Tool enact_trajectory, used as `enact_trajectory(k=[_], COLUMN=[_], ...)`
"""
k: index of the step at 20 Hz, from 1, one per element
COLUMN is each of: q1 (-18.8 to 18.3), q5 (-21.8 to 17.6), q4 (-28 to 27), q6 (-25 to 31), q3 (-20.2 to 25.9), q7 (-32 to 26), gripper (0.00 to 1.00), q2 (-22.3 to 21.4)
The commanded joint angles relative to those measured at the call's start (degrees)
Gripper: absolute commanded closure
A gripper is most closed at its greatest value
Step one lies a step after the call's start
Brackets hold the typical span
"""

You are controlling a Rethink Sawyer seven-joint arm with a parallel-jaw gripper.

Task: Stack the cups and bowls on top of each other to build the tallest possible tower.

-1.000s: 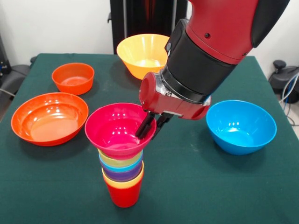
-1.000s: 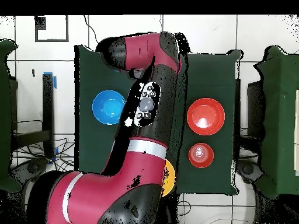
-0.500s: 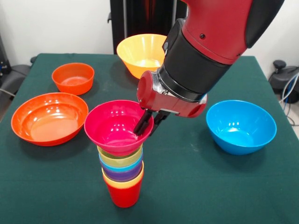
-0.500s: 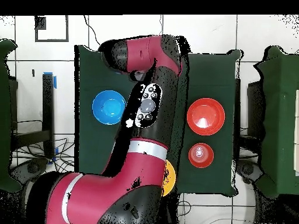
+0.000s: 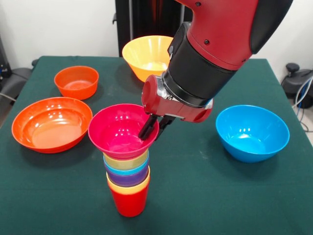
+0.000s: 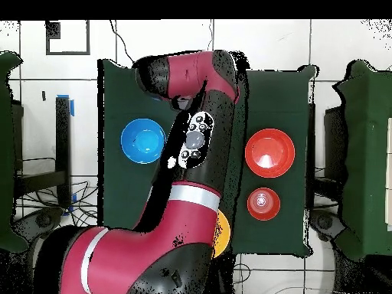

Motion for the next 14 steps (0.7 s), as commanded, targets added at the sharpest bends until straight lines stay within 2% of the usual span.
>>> enact_trajectory(k=[1,14], q1=[0.23,0.24], q5=[-2.03,-2.04], q4=[6.23,4.48], q6=[-2.99,-3.04], q3=[4.82,4.85], q7=[2.29,2.17], gripper=[1.0,1.0], q2=[0.71,1.15])
